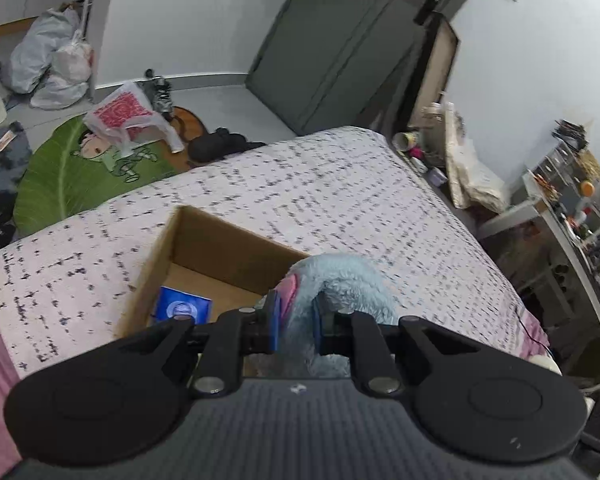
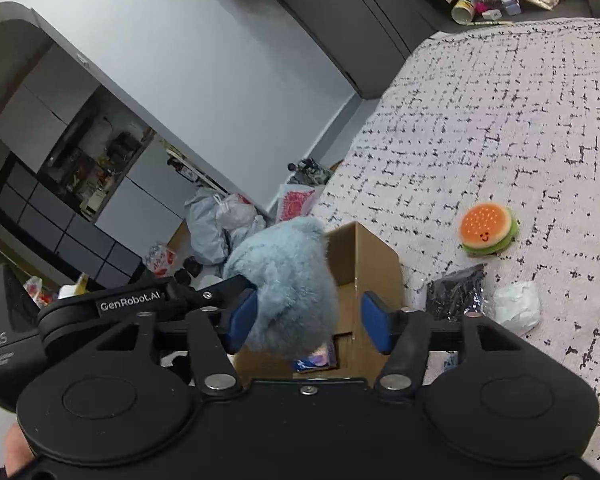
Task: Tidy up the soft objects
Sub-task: 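Lift the plush cup with the right gripper and lower it into the box, then open the right gripper and withdraw it from the box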
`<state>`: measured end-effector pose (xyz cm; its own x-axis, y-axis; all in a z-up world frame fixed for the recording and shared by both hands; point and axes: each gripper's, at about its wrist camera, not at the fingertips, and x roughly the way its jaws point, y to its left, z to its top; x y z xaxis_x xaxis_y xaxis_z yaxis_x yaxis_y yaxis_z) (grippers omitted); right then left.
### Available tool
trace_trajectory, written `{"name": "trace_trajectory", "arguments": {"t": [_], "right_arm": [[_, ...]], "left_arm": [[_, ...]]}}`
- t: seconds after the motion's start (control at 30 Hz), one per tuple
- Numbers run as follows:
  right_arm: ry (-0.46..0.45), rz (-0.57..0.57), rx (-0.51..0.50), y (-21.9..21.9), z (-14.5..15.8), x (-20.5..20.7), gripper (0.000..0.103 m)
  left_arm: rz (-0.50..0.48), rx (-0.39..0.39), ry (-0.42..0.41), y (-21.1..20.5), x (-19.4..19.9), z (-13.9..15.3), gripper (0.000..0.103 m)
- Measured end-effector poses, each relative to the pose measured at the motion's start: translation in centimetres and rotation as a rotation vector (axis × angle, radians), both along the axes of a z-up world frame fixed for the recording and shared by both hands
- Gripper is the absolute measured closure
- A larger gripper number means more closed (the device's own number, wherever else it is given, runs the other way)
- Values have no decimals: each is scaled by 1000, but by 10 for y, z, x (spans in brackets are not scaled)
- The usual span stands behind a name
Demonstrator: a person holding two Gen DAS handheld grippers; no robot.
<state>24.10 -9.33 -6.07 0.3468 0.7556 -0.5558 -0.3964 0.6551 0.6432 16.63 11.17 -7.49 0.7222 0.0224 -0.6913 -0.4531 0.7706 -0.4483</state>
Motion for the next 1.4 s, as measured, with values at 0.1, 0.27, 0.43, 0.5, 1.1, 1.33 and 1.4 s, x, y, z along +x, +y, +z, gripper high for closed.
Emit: {"name": "trace_trajectory", "arguments": {"t": [0.1, 0.27, 0.43, 0.5, 1.1, 1.33, 1.4], "right_arm": [[0, -24, -36, 1, -2, 0, 23], [8, -43, -88, 3, -3, 4, 23], [17, -54, -126, 3, -6, 8, 23], [29, -53, -117, 1, -8, 11, 23], [105, -104, -187, -20, -4, 19, 19], [135, -121, -182, -36, 4, 16, 8], [142, -122, -159, -41, 8, 13, 7]], "left_arm": [[38, -7, 18, 14, 2, -9, 88], [65, -19, 45, 26, 7, -21, 88], [64, -26, 67, 28, 17, -33, 87], [56, -4, 61, 26, 22, -33, 85], [35, 117, 67, -6, 25, -7, 34], [52, 195, 40, -27, 14, 14, 21], [31, 193, 29, -32, 11, 20, 17]]}}
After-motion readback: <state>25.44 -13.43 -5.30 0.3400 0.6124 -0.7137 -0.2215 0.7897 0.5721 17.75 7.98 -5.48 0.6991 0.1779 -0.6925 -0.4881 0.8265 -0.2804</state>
